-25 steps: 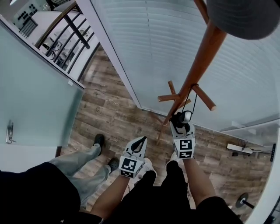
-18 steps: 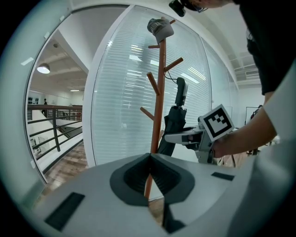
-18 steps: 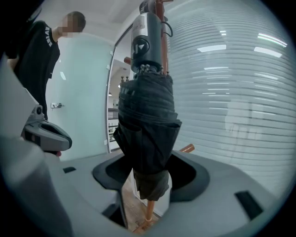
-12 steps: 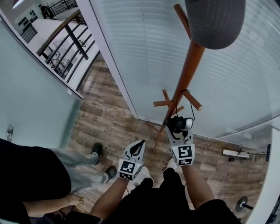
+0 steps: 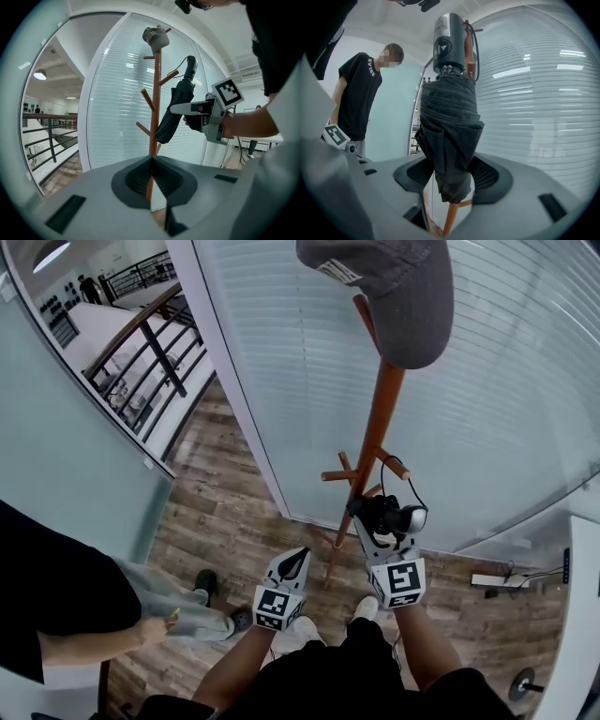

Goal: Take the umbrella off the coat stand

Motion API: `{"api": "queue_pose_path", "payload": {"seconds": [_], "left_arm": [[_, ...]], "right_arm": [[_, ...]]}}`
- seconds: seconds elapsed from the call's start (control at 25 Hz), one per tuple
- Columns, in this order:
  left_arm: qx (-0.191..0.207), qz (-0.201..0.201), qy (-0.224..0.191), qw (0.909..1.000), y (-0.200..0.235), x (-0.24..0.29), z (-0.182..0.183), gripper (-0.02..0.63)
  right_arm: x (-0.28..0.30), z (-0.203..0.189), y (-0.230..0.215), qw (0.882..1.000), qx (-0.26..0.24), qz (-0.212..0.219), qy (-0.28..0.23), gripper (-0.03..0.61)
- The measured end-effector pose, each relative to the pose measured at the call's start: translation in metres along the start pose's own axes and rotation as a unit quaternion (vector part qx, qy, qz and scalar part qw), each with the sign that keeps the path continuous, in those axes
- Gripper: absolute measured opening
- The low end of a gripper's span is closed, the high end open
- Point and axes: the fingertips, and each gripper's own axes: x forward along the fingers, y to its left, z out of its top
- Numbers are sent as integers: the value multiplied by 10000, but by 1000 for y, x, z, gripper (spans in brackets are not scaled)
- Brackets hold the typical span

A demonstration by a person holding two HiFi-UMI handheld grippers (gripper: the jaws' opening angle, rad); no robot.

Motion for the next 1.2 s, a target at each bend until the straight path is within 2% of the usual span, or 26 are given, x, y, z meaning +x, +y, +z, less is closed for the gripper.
{"api": "queue_pose_path", "payload": {"seconds": [0.32, 0.64, 0.76, 1.0, 1.2], "left_arm": [[322, 60, -258, 9991, 19, -8, 31, 14], [302, -33, -386, 9988, 10, -16, 42, 14], [296, -122, -431, 9986, 3, -22, 45, 14], [400, -162, -495, 9978, 1, -40, 53, 14], [126, -150, -524, 9984, -2, -45, 46, 14]], "right_arm": [[-25, 57, 5, 9982, -370, 14, -465, 249], [-45, 88, 24, 9961, -479, 49, -737, 249], [-49, 78, 36, 9965, -328, 250, -728, 249], [-53, 46, 51, 9984, -341, 338, -302, 247], [-60, 8, 58, 9996, -77, 254, 73, 247]]}}
